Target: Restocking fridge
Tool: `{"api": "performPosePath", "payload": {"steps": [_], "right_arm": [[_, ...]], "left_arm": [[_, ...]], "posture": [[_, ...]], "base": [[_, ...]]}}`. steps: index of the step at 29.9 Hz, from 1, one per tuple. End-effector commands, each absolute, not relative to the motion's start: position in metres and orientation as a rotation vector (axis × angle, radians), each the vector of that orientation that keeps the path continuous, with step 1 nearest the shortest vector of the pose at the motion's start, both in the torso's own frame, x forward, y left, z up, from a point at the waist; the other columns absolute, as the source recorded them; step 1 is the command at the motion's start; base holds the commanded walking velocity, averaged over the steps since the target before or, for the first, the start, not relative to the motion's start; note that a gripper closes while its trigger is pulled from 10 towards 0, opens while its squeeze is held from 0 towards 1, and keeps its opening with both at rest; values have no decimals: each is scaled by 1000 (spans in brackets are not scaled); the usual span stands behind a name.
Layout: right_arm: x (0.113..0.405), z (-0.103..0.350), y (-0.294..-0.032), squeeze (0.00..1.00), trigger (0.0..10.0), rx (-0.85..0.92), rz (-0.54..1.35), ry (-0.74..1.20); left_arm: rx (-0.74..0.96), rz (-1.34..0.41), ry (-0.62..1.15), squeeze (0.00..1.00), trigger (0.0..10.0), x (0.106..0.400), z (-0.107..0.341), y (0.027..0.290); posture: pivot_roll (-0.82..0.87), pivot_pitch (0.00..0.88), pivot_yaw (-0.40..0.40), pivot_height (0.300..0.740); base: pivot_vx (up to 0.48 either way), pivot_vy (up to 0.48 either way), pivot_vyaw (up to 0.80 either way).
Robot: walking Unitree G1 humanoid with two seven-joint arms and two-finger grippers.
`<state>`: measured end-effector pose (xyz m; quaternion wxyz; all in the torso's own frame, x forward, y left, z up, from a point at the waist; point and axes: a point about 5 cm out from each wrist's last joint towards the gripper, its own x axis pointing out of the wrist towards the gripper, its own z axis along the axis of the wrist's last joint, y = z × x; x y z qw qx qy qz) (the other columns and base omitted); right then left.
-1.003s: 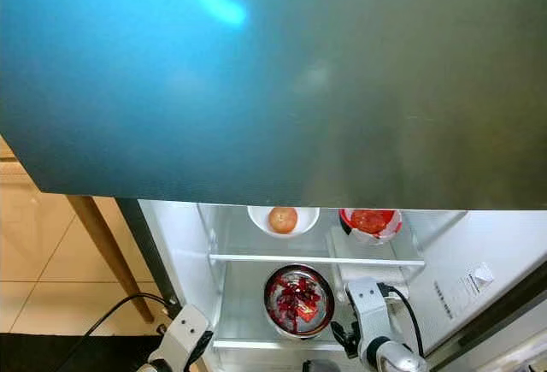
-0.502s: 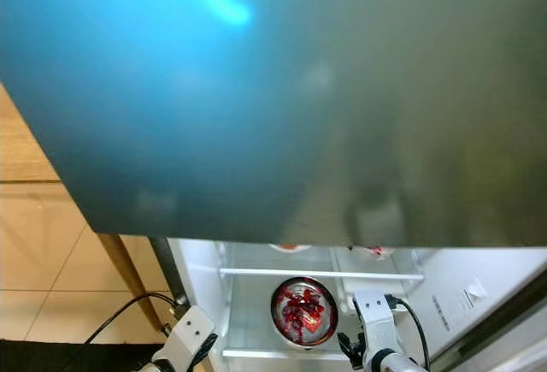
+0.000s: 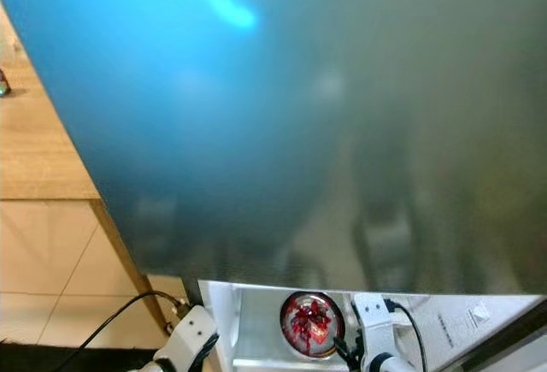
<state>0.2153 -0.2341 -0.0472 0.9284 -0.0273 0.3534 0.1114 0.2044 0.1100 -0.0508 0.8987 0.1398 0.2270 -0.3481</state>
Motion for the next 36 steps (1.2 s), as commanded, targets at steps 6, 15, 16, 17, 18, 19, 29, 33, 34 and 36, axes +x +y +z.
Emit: {"api": "performPosePath", "payload": {"steps": [6, 15, 16, 17, 18, 19, 29, 33, 34, 36], "right_arm": [[197, -58, -237, 0, 10000, -20, 197, 780], [179, -68, -243, 0, 10000, -24, 113, 856], [174, -70, -246, 0, 10000, -34, 87, 876], [170, -72, -248, 0, 10000, -39, 61, 895], [165, -74, -251, 0, 10000, -49, 32, 915], [159, -77, -253, 0, 10000, -51, 10, 940], [125, -90, -260, 0, 10000, -36, -109, 1067], [109, -94, -263, 0, 10000, -36, -166, 1118], [104, -96, -263, 0, 10000, -32, -188, 1131], [101, -97, -264, 0, 10000, -31, -203, 1138]], "left_arm": [[296, -728, 511, 0, 10000, 199, -56, 112], [217, -621, 646, 0, 10000, 188, -68, 129], [207, -597, 676, 0, 10000, 184, -71, 134], [196, -580, 700, 0, 10000, 180, -74, 137], [178, -564, 724, 0, 10000, 177, -76, 140], [167, -542, 764, 0, 10000, 171, -80, 143], [16, -301, 1011, 0, 10000, 131, -102, 169], [-28, -163, 1085, 0, 10000, 116, -107, 184], [-40, -115, 1099, 0, 10000, 112, -108, 189], [-51, -85, 1104, 0, 10000, 110, -108, 192]], "posture": [[-54, 11, 3, 740], [-56, 9, 4, 740], [-56, 9, 4, 740], [-56, 9, 4, 740], [-56, 9, 4, 740], [-56, 9, 4, 740], [-63, 0, 3, 740], [-62, 0, 1, 740], [-64, 0, -1, 740], [-65, 0, -1, 740]], "base": [[0, 0, 0], [0, 0, 0], [0, 0, 0], [0, 0, 0], [0, 0, 0], [0, 0, 0], [0, 0, 0], [0, 0, 0], [0, 0, 0], [0, 0, 0]]}}
